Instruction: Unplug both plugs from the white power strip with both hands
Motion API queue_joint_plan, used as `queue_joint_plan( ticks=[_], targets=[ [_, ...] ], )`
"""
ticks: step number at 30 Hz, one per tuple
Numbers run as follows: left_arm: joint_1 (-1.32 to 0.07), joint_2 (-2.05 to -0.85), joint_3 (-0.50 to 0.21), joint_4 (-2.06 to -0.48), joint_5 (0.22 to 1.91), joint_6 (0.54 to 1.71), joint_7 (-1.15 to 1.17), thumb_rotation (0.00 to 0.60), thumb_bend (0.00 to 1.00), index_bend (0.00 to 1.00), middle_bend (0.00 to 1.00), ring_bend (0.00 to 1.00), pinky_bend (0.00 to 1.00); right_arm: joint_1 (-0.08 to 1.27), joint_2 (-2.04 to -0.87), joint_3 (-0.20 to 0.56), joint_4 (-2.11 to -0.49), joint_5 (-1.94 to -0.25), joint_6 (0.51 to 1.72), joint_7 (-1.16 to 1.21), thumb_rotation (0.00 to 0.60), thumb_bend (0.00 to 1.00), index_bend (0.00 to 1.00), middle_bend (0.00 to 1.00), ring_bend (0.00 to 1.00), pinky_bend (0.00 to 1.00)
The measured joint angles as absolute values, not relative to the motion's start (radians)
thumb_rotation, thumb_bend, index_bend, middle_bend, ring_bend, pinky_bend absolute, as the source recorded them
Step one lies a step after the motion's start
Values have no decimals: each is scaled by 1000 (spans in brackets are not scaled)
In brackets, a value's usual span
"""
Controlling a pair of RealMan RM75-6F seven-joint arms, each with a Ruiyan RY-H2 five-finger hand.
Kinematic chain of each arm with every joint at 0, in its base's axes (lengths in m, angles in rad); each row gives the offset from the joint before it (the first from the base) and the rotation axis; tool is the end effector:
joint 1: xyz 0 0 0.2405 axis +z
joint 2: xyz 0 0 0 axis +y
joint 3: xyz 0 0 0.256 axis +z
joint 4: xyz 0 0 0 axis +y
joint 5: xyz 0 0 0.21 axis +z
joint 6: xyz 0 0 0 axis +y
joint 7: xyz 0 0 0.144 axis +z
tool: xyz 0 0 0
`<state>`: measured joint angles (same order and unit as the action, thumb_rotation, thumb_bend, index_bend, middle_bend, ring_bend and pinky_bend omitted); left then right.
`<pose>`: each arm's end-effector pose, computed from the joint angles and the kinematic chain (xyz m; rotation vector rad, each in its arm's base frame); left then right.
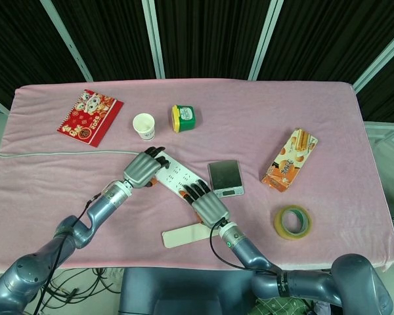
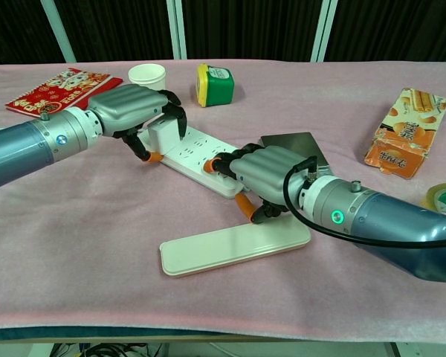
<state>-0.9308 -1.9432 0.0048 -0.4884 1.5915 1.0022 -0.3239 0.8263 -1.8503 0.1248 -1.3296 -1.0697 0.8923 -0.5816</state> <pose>-0.1563 0.4120 -0.0729 -2.0898 -0.5800 -1.0103 -0.1008 -0.3046 -0.1185 2.1283 -0.8274 0.8136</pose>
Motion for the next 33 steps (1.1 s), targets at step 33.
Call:
queue_joint_plan(
  ticks=[33],
  targets=[
    [-1017, -1715, -91, -854, 1429, 681, -131, 600, 720, 596, 534, 136, 221, 829, -1853, 118, -1326, -1057, 882, -593, 600, 679, 113, 87, 91, 35]
  ],
)
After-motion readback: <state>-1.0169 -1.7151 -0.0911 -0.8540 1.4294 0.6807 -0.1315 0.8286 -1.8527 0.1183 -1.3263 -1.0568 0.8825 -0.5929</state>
